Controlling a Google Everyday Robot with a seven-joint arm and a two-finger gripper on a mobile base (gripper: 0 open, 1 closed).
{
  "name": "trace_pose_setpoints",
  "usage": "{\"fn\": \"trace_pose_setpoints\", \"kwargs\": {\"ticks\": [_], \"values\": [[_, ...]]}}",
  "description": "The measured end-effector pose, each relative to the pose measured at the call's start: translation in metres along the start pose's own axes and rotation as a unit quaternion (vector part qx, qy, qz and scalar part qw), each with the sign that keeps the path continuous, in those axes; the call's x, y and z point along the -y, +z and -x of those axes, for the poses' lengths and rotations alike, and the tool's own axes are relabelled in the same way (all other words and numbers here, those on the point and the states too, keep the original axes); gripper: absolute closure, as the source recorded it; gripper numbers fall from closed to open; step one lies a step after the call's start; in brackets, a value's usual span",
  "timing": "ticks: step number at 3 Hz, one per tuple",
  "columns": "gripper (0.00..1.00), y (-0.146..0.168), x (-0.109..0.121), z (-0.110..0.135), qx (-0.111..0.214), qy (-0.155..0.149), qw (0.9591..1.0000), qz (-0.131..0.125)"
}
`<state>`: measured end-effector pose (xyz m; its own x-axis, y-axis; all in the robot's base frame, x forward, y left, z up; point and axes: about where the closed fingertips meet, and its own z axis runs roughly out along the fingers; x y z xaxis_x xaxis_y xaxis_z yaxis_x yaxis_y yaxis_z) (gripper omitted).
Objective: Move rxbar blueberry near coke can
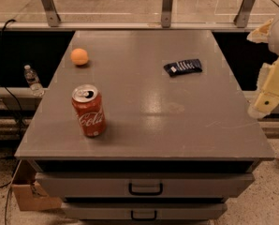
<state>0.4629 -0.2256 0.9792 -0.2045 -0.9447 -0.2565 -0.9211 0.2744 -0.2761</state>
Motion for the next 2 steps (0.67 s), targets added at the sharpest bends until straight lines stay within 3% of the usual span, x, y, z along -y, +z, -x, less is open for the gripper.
{"fn": "trace_pose_setpoints", "kwargs": {"ticks": [2], "values": [[0.00, 0.054, 0.135, -0.056, 0.083, 0.006, 0.9948, -0.058]]}}
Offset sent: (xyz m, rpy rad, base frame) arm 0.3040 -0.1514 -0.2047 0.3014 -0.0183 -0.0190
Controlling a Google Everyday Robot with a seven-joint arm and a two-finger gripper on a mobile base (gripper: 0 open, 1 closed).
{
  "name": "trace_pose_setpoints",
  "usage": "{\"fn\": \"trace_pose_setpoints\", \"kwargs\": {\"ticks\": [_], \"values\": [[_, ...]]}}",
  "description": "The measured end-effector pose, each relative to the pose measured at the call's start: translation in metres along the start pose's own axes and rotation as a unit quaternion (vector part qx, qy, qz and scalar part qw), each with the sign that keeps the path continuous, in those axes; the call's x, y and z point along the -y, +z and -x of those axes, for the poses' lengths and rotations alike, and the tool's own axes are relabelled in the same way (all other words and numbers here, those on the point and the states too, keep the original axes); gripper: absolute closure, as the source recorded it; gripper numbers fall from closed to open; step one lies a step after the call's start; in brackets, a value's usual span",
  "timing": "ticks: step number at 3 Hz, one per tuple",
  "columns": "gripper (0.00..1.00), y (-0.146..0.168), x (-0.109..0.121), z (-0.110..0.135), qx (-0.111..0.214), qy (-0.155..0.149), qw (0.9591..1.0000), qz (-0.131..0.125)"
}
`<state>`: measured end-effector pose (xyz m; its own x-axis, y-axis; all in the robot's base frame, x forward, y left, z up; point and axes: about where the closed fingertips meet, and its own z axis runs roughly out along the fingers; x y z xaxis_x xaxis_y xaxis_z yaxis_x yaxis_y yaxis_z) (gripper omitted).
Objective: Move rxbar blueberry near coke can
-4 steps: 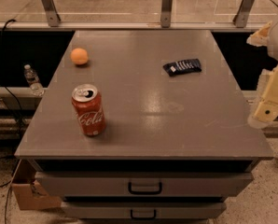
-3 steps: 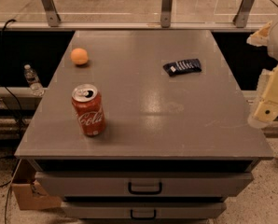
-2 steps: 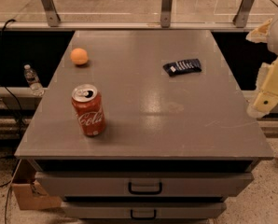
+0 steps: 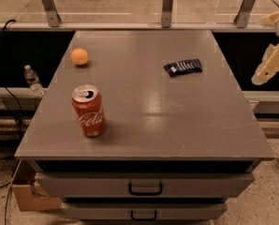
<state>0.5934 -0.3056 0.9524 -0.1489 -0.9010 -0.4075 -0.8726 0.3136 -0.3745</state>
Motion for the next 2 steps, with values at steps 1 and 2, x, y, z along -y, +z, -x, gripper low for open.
{"fn": "trace_pose_setpoints", "kwargs": {"ticks": [1, 2], "values": [[0.00, 0.050, 0.044, -0.017, 0.036, 0.025, 0.9990, -0.002], [0.00, 0.124, 0.058, -0.029, 0.076, 0.076, 0.9937, 0.033]]}}
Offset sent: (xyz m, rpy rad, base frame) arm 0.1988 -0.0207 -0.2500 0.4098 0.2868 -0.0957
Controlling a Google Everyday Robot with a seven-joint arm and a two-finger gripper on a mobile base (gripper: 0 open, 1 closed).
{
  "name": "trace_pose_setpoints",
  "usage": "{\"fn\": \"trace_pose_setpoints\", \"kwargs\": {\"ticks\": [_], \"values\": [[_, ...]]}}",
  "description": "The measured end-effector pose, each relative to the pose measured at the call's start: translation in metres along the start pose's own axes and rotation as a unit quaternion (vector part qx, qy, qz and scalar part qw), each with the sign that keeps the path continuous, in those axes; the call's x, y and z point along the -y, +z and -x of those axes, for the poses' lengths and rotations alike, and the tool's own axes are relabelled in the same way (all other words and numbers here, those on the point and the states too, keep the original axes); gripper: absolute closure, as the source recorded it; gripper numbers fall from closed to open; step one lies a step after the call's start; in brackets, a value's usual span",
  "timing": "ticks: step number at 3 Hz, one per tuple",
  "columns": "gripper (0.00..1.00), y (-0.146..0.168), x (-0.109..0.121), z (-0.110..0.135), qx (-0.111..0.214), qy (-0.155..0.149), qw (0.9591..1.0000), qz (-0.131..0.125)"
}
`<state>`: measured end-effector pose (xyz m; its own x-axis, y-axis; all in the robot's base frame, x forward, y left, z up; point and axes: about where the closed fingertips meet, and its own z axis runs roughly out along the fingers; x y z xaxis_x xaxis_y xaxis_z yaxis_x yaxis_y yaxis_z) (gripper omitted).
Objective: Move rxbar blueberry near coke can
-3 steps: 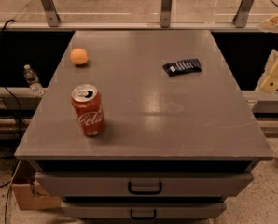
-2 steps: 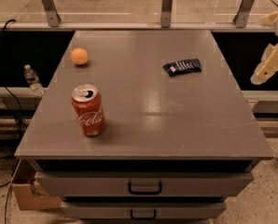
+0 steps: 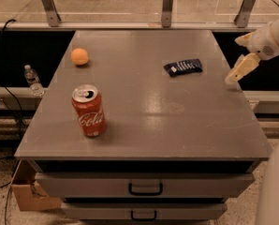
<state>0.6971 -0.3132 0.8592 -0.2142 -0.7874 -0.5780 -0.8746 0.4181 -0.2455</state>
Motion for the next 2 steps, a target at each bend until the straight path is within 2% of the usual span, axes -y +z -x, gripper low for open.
{"fn": "trace_pose_setpoints", "kwargs": {"ticks": [1, 2], "values": [[0.00, 0.063, 0.002, -0.019, 0.021, 0.050, 0.9979, 0.036], [0.00, 0.052, 0.006, -0.011, 0.021, 0.050, 0.9979, 0.036]]}}
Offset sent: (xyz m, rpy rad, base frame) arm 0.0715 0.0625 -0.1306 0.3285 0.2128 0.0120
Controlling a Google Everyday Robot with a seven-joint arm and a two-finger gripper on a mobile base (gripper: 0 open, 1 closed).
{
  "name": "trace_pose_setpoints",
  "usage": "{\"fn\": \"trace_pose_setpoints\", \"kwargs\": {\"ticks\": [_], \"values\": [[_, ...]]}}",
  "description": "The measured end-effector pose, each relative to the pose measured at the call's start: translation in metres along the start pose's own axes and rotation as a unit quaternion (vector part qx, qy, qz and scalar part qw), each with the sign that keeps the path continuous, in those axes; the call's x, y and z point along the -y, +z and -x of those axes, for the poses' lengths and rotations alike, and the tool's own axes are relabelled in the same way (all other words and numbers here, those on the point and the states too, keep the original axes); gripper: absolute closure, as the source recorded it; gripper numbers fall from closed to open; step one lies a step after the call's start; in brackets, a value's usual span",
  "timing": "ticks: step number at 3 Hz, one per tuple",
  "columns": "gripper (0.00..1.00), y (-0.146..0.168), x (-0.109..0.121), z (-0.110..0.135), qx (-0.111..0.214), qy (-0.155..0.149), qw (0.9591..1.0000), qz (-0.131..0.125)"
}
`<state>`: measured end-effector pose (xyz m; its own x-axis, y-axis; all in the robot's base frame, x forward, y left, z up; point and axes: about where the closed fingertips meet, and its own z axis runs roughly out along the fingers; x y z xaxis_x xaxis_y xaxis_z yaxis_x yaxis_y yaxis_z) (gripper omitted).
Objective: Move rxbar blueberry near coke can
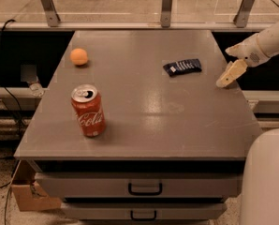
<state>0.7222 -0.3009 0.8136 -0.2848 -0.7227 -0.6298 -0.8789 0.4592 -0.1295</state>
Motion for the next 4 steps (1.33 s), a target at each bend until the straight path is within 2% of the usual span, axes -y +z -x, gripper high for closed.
{"fn": "trace_pose_setpoints", "kwargs": {"ticks": [2, 4], "values": [[0.00, 0.000, 0.000, 0.002, 0.002, -0.002, 1.0000, -0.001], [0.00, -0.024, -0.002, 0.046, 0.013, -0.071, 0.9969, -0.033]]}}
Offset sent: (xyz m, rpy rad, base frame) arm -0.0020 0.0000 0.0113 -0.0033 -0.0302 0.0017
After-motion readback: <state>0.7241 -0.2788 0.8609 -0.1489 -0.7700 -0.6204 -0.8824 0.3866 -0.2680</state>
